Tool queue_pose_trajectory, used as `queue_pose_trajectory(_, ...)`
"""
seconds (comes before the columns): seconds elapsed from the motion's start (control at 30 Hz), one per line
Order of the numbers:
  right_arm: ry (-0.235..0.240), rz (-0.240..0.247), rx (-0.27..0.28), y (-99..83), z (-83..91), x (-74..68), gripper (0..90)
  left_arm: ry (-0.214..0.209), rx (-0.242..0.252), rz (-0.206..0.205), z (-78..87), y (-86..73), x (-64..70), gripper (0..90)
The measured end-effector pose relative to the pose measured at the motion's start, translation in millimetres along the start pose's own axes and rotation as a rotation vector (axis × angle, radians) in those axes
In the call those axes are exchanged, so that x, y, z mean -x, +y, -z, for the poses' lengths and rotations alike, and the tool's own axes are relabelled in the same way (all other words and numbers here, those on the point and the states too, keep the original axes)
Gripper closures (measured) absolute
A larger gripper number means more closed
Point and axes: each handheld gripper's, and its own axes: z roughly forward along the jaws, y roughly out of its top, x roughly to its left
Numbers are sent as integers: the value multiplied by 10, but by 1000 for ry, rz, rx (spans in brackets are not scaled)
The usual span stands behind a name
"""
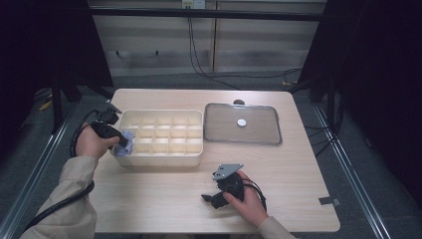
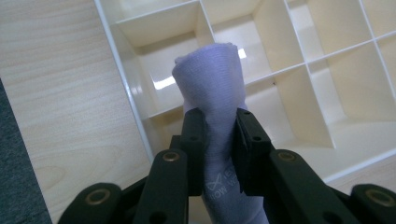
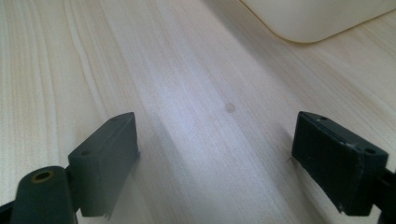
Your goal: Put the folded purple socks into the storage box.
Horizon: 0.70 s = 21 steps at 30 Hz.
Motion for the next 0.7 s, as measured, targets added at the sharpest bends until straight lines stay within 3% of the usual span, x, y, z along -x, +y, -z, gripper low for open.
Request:
queue_pose_trajectory(0.37,0,0,0,0,0,-2,138,14,-26,13,-58,-18,-7,768)
queue_pose_trajectory(0.53,0,0,0,-1,0,-5,137,43,-50,-12,-95,-14,22,772)
queue_pose_trajectory(0.7,1,1,-1,-1,1,-6,138,42,-57,-10,-111,-17,20,773)
